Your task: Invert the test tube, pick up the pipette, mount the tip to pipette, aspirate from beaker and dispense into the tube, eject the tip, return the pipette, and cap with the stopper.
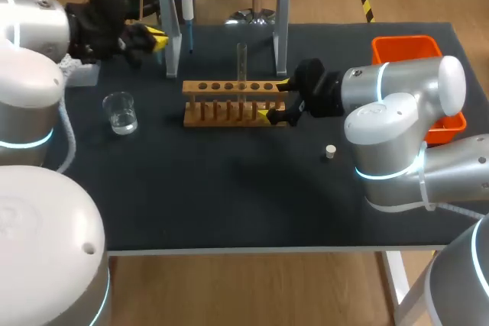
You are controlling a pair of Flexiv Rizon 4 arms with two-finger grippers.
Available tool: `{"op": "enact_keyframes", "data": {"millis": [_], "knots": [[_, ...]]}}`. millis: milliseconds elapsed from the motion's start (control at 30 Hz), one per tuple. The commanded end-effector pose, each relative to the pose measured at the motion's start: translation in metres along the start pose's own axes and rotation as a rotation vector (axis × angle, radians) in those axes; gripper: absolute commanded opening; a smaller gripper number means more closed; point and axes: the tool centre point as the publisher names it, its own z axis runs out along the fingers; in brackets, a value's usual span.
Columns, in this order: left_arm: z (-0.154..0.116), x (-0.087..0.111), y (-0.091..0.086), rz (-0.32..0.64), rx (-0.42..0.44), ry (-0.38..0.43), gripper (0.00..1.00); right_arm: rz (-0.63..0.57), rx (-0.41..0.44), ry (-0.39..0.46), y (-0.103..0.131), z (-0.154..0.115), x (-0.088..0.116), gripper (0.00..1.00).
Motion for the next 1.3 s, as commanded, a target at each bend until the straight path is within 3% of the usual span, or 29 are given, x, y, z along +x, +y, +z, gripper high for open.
{"op": "enact_keyframes", "data": {"millis": [33,333,533,733,1300], "knots": [[0.013,0.037,-0.021,0.007,-0.034,0.078,0.00,0.000,0.002,0.003,0.000,-0.001,-0.001,1.00],[0.048,0.100,-0.033,0.077,-0.011,0.244,0.00,0.000,0.002,0.003,0.000,-0.001,-0.001,1.00],[0.058,0.124,-0.037,0.094,-0.007,0.306,0.00,0.000,0.002,0.003,0.000,-0.001,-0.001,1.00],[0.060,0.128,-0.037,0.039,-0.021,0.307,0.00,0.000,0.002,0.003,0.000,-0.001,-0.001,1.00],[0.053,0.127,-0.040,0.039,-0.036,0.313,0.00,-0.006,-0.006,0.013,0.000,-0.007,0.000,1.00]]}}
